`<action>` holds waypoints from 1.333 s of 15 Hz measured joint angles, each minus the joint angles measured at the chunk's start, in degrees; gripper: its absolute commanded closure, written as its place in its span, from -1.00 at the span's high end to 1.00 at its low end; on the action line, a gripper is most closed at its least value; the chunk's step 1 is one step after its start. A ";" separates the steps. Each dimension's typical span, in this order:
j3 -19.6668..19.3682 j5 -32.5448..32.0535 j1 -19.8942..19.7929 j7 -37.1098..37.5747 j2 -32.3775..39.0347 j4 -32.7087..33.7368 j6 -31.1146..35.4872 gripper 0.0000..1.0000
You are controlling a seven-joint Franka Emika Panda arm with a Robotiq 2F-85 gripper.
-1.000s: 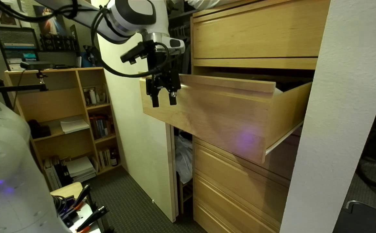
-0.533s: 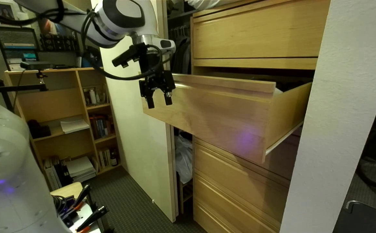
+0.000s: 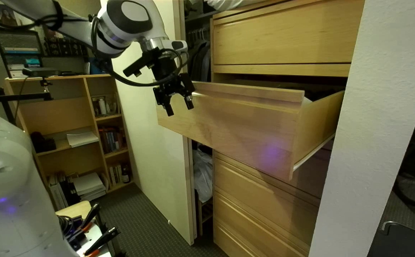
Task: Close the second drawer from the top
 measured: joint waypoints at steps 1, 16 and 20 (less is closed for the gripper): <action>0.28 0.00 0.01 0.00 0.00 0.00 1.12 1.00; 2.90 -3.27 0.67 0.14 0.88 -0.01 7.06 1.00; 3.28 -6.89 0.67 0.14 2.26 0.00 9.27 1.00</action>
